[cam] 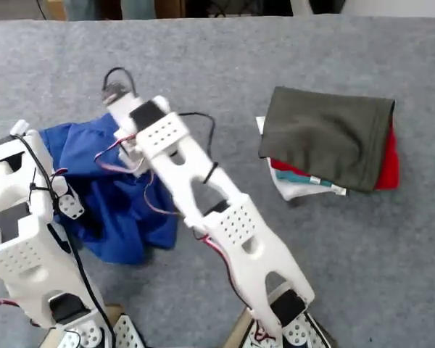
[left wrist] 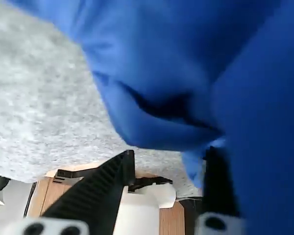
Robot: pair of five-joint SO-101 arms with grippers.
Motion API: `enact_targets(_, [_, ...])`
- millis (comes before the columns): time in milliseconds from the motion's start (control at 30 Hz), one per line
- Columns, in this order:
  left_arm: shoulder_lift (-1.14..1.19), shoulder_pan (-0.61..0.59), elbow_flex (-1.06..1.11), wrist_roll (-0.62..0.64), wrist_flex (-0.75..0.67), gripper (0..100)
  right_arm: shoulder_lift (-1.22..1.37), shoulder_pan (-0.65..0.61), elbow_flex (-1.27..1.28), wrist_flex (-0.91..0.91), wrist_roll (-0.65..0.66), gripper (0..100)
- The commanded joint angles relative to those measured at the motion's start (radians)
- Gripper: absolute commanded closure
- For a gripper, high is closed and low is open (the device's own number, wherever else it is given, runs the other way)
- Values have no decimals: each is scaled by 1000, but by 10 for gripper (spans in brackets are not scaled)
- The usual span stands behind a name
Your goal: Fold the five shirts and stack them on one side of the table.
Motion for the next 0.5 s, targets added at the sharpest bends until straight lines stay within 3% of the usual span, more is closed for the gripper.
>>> enact_targets(0, [-6, -4, -36, 11, 17, 983, -16, 81, -142, 60, -8, 951])
enact_targets(100, [-8, -56, -35, -25, 20, 964, -18, 127, -222, 60, -3, 967])
enact_targets(200, [-8, -159, -58, -181, 41, 970, -18, 129, -272, 60, -5, 967])
enact_targets(333, [-8, -380, -140, -416, 57, 971, -12, 80, -308, 57, -8, 966])
enact_targets(467, [-8, -587, -305, -503, 71, 971, -12, 2, -294, -3, -11, 962])
